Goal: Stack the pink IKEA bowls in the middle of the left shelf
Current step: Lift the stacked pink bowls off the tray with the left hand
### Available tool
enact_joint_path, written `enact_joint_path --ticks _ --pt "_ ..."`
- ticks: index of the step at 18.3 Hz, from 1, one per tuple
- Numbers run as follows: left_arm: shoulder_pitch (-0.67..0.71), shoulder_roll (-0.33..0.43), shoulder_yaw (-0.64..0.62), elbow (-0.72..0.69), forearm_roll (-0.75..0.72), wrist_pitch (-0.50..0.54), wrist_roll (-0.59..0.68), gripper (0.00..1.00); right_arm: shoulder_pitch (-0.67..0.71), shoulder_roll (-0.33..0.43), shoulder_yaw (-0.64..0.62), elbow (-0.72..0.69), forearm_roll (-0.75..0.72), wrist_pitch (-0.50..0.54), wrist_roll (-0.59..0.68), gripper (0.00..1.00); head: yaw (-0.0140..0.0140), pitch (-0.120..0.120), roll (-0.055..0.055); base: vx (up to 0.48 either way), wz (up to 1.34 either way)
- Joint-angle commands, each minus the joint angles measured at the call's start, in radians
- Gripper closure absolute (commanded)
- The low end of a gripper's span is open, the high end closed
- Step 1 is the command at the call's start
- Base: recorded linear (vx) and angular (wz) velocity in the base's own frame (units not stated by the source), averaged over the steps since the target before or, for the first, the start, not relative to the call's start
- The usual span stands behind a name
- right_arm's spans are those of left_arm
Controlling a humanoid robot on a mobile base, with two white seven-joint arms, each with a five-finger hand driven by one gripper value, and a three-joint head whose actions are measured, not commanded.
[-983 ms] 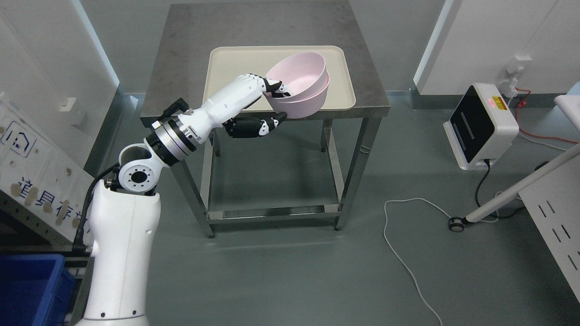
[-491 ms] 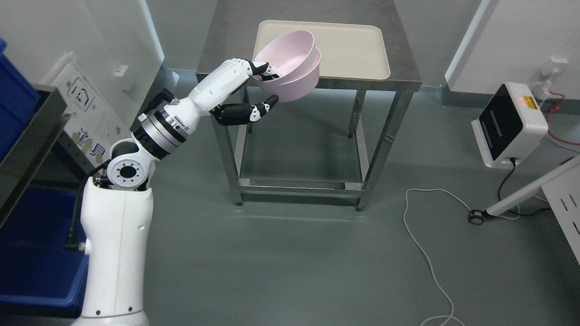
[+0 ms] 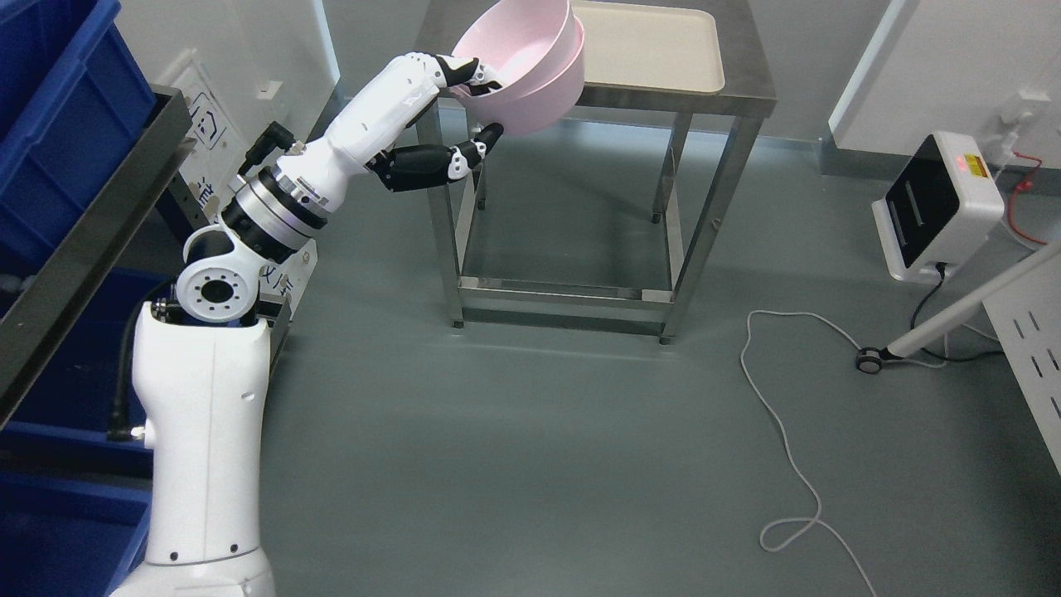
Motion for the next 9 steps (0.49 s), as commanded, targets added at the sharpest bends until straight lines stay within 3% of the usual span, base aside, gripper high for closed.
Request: enact_joint_path --ticks 1,9 --pt "-0.034 0.018 0.015 -0.052 0.005 0.0 0.005 0.93 0.0 -0.017 -0.009 0.0 0.008 0.001 0.001 0.0 0.0 0.0 0.0 -0.319 -0.18" --pt "-0.066 0.018 0.035 -0.052 0.004 0.06 0.043 0.93 0.0 -0.017 -0.011 0.0 0.008 0.001 0.001 0.0 0.0 0.0 0.0 -0.326 -0.11"
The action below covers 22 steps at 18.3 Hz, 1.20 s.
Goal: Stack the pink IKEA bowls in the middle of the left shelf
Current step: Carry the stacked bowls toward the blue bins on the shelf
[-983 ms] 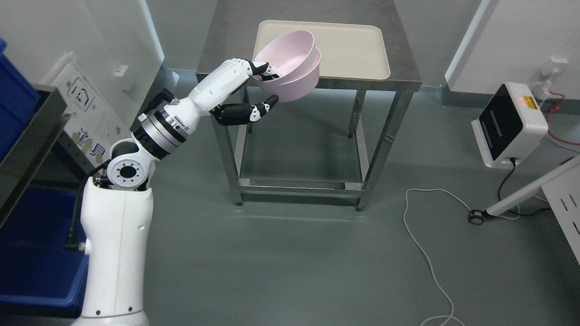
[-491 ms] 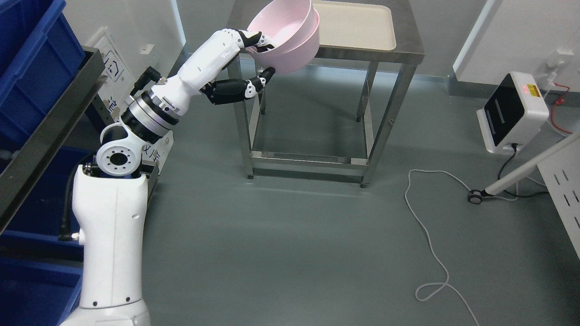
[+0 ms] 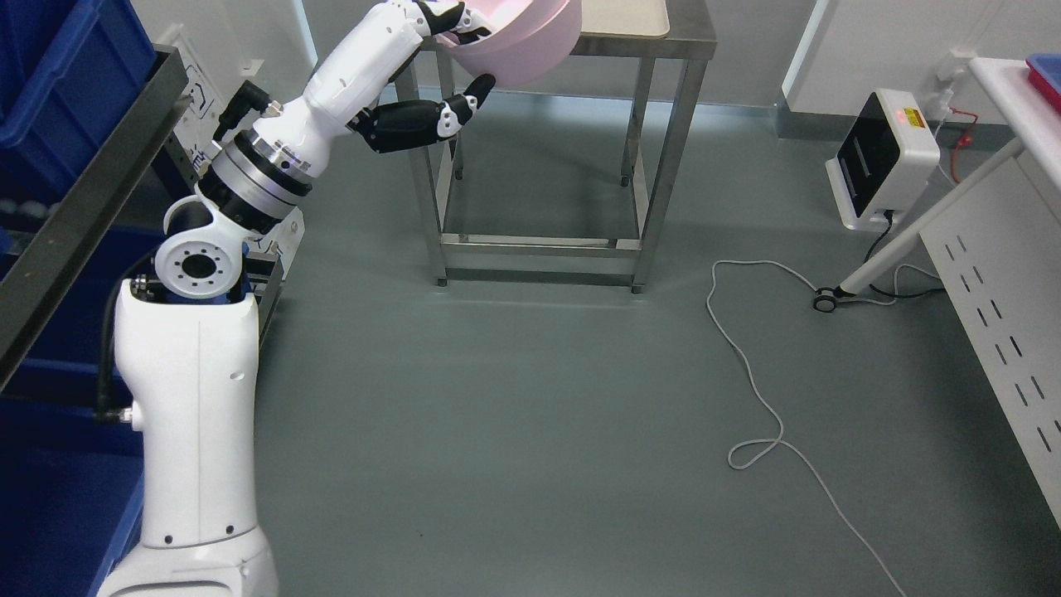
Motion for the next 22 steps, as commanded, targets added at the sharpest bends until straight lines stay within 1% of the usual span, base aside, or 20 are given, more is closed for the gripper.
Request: enact_joint_path --ticks 1,7,9,15,17,22 --pt "-0.016 0.018 0.02 -0.022 -0.001 0.028 0.015 0.93 0.0 -0.017 -0.009 0.0 0.008 0.001 0.001 0.0 0.0 0.0 0.0 -0.373 0.02" --pt "-0.029 0.018 0.06 -0.02 -0.005 0.054 0.015 0.93 0.0 -0.017 -0.009 0.0 0.008 0.001 0.001 0.0 0.0 0.0 0.0 -0.358 0.1" --pt "-0.044 0.018 0.068 -0.018 -0.005 0.08 0.015 0.93 0.0 -0.017 -0.009 0.0 0.008 0.001 0.001 0.0 0.0 0.0 0.0 -0.362 0.47" --pt "-0.061 0.018 0.075 -0.018 -0.013 0.097 0.013 0.93 0.0 -0.017 -0.011 0.0 0.008 0.001 0.001 0.0 0.0 0.0 0.0 -0.241 0.95" --pt "-0.062 0.018 0.079 -0.014 -0.011 0.13 0.013 0.92 0.0 -0.017 -0.009 0.0 0.008 0.001 0.001 0.0 0.0 0.0 0.0 -0.133 1.16" --pt "-0.101 0.018 0.068 -0.012 -0.013 0.141 0.009 0.92 0.0 -0.017 -0.009 0.0 0.008 0.001 0.001 0.0 0.0 0.0 0.0 -0.068 1.13"
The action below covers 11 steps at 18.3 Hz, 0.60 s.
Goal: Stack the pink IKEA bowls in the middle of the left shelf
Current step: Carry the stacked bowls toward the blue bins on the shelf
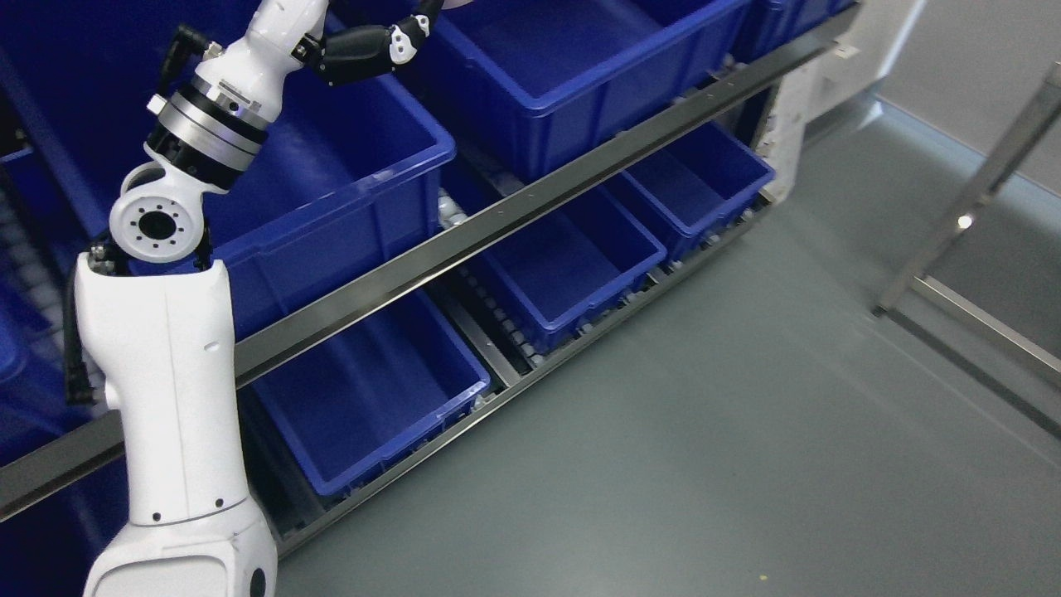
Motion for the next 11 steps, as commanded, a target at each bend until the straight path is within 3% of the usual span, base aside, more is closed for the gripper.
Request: enact_joint_path --ticks 1,5,7,11 --pt "-0.04 0.017 0.004 0.003 -0.003 0.023 -0.008 0.92 0.0 -0.017 -0.011 0.0 0.008 0.001 0.001 0.0 0.0 0.0 0.0 -0.018 0.97" --pt "-0.048 0.017 -0.059 0.006 -0.024 0.057 -0.054 0.92 0.0 -0.017 -0.009 0.0 0.008 0.001 0.0 0.0 0.0 0.0 0.0 0.007 0.54" --pt "-0.046 0.029 -0.071 0.024 -0.138 0.089 -0.062 0.92 0.0 -0.017 -0.011 0.0 0.008 0.001 0.0 0.0 0.0 0.0 0.0 0.02 0.18" --pt "0.006 0.216 -0.076 0.032 -0.202 0.241 -0.158 0.89 0.0 -0.017 -0.011 0.0 0.008 0.001 0.001 0.0 0.0 0.0 0.0 0.022 0.14"
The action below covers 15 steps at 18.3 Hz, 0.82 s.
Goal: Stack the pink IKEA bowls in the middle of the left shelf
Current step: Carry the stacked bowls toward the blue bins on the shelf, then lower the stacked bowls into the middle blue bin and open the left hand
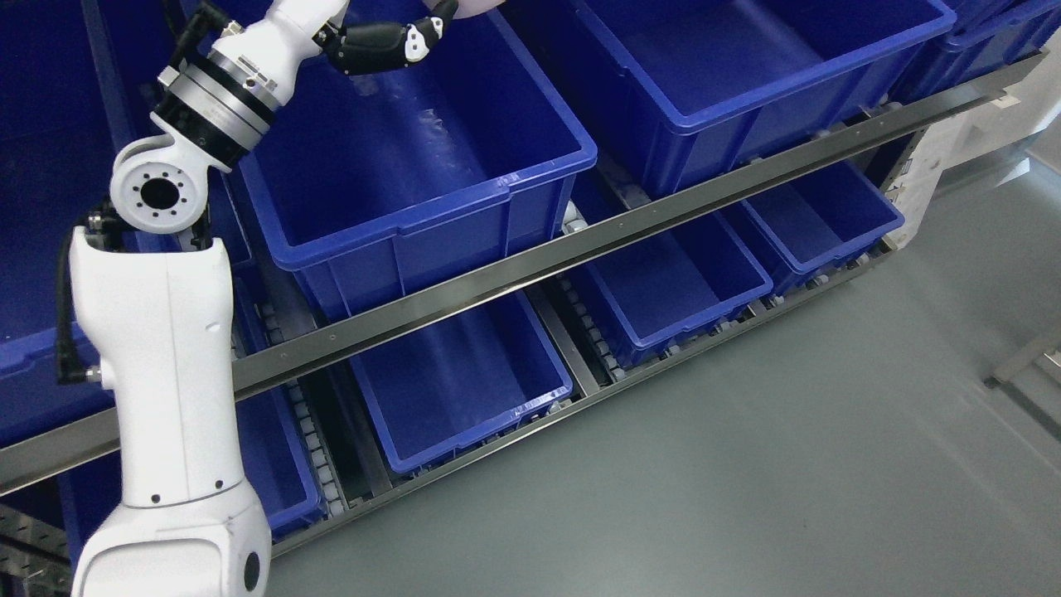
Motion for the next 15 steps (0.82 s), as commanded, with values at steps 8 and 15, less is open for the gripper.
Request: enact_joint_path --ticks 8,15 --pt "0.108 0.23 -0.107 0.075 -0.087 0.085 -0.087 0.84 0.0 -0.017 -0.011 0.0 0.008 0.001 -0.004 0.0 0.0 0.0 0.0 0.025 0.15" --pt "0.119 0.161 -0.11 0.095 -0.09 0.085 -0.082 0.76 0.0 -0.017 -0.009 0.0 0.008 0.001 -0.004 0.0 0.0 0.0 0.0 0.011 0.06"
